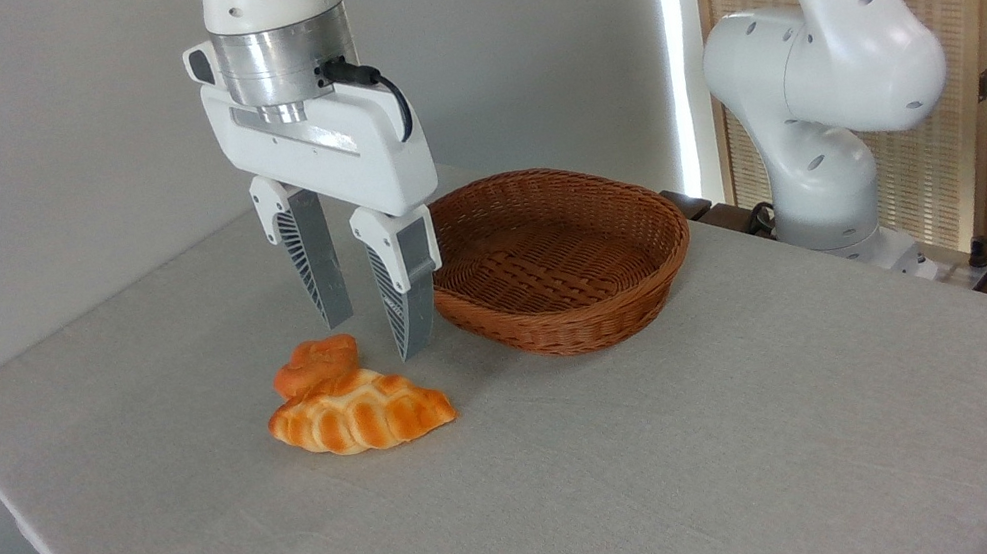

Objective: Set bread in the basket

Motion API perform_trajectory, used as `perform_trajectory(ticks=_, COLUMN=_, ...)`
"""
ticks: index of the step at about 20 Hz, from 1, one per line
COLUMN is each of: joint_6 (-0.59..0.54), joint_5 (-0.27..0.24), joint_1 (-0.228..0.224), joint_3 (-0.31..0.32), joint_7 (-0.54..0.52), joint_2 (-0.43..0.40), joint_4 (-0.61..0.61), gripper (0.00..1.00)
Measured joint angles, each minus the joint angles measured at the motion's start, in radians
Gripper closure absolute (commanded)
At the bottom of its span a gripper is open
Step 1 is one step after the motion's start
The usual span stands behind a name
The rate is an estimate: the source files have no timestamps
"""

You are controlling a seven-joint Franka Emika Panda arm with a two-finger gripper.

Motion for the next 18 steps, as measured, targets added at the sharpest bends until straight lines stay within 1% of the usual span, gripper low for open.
perform_trajectory(ticks=1, joint_6=0.000, joint_5=0.000, joint_1=0.018, joint_3=-0.019, joint_7=0.000, joint_2=0.000, joint_4=0.003, gripper=0.00)
perform_trajectory(ticks=5, joint_6=0.000, joint_5=-0.010, joint_1=0.022, joint_3=-0.006, joint_7=0.004, joint_2=0.000, joint_4=0.033, gripper=0.00)
perform_trajectory(ticks=18, joint_6=0.000, joint_5=-0.011, joint_1=0.022, joint_3=-0.006, joint_7=0.005, joint_2=0.000, joint_4=0.035, gripper=0.00)
